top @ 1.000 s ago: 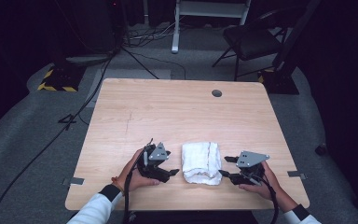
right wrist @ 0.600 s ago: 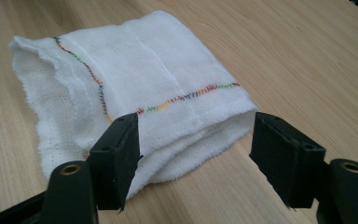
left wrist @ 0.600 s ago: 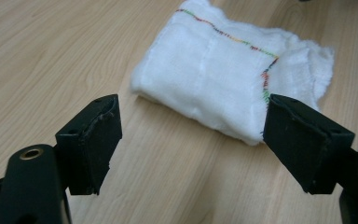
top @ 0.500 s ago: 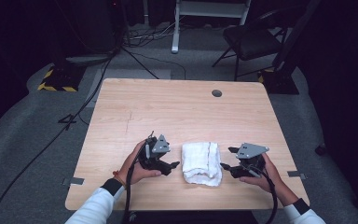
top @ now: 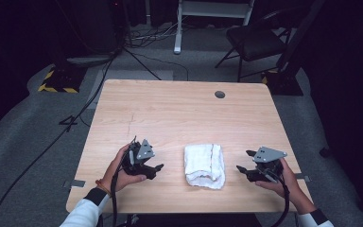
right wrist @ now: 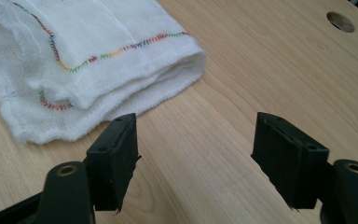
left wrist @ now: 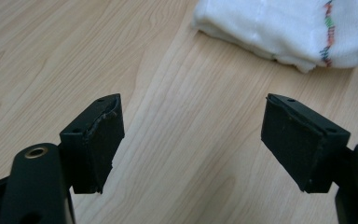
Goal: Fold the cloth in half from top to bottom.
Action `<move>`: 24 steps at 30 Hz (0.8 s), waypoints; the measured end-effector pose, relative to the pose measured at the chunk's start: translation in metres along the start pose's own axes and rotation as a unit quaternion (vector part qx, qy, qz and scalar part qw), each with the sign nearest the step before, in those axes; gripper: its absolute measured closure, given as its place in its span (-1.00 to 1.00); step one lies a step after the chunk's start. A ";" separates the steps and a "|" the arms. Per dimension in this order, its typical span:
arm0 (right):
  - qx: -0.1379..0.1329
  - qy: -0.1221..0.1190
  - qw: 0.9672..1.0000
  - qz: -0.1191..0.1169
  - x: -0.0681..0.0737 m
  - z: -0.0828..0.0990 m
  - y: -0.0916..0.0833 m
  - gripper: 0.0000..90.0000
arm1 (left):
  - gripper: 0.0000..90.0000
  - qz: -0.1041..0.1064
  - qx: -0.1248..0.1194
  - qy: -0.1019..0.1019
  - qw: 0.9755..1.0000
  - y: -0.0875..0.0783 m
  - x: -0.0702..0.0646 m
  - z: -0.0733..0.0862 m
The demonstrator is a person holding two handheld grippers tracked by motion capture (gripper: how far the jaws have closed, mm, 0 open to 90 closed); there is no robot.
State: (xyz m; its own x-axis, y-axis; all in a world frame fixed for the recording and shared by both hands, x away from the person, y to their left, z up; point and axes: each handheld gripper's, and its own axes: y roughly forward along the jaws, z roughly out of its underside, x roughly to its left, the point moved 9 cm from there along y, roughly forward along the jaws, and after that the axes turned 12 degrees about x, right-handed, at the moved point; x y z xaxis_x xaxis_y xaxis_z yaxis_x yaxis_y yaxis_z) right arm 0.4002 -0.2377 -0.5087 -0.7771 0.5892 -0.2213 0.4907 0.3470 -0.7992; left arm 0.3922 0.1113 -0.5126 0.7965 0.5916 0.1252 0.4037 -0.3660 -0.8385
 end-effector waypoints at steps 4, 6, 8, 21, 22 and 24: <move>0.006 0.014 1.000 -0.002 -0.004 0.011 -0.002 -0.28 | -0.53 -0.009 0.010 -0.008 1.000 -0.002 0.005 0.013; 0.009 0.020 1.000 0.001 -0.007 0.017 -0.003 -0.28 | -0.53 -0.011 0.015 -0.013 1.000 -0.002 0.006 0.019; 0.014 0.027 1.000 0.003 -0.009 0.024 -0.003 -0.29 | -0.53 -0.015 0.020 -0.016 1.000 -0.002 0.007 0.025; 0.027 0.071 0.997 0.009 -0.023 0.064 -0.003 -0.29 | -0.53 -0.014 0.022 -0.050 0.998 0.001 0.004 0.056; 0.025 0.076 0.997 0.008 -0.024 0.067 -0.003 -0.29 | -0.53 -0.010 0.020 -0.053 0.998 0.002 0.003 0.057; 0.025 0.088 0.996 0.007 -0.027 0.075 -0.003 -0.29 | -0.53 -0.002 0.022 -0.052 0.998 0.002 0.000 0.060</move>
State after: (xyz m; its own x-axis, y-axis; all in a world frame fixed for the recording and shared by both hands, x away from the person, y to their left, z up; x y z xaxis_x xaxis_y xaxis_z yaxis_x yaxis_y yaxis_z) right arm 0.3901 -0.3087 -0.5423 -0.6866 0.7144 -0.1346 0.4781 0.3042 -0.8240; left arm 0.3659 0.1540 -0.5462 0.7429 0.6652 0.0752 0.3848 -0.3323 -0.8611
